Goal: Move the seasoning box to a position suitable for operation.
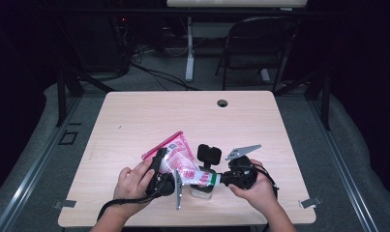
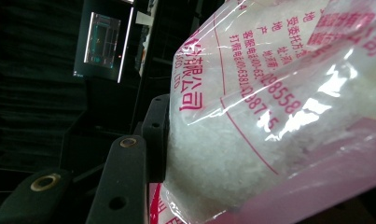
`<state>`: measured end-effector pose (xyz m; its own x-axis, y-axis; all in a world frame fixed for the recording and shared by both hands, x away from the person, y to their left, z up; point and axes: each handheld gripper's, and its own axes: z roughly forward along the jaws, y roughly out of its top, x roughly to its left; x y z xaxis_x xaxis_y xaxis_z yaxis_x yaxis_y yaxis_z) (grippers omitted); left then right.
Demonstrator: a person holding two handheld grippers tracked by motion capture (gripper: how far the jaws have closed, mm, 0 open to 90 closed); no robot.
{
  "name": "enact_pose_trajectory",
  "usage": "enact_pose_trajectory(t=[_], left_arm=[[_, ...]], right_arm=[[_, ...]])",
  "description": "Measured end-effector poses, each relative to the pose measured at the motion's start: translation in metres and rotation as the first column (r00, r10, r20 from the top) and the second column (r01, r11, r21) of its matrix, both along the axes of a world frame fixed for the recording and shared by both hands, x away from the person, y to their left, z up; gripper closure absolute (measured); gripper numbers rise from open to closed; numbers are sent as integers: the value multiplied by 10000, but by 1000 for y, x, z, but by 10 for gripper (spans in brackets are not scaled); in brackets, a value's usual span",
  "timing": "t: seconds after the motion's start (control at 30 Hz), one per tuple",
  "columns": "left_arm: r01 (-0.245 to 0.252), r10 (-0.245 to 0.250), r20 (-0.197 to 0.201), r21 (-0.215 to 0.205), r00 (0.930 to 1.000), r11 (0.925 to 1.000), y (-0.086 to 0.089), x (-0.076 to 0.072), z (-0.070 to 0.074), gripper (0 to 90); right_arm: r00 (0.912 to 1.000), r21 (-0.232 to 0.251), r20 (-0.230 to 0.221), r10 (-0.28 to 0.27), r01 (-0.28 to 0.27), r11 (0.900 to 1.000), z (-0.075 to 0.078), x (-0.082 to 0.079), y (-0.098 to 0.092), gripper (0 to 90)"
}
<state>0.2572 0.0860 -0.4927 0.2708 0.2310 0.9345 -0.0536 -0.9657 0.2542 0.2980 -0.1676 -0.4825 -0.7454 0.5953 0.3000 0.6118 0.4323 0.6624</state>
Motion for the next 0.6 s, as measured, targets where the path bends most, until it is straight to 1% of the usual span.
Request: enact_pose_trajectory(t=[0.17,0.23,0.33,0.6], left_arm=[[47,-47,56,-11,10000,10000,-1,0,0,616],[49,-49,69,13,10000,10000,-1,0,0,617],[84,-84,116,40,9999,10000,-2,0,1,616],[61,-61,0,118,10000,9999,-3,0,2,618]], right_arm=[[10000,-76,3,14,-14,10000,0,1,-1,900],[10000,4,-8,-43,43,10000,-1,0,-1,900],[10000,-30,-2,-20,20,10000,-1,1,-1,900],[10000,-79,36,-50,50,10000,-1,1,-1,900]])
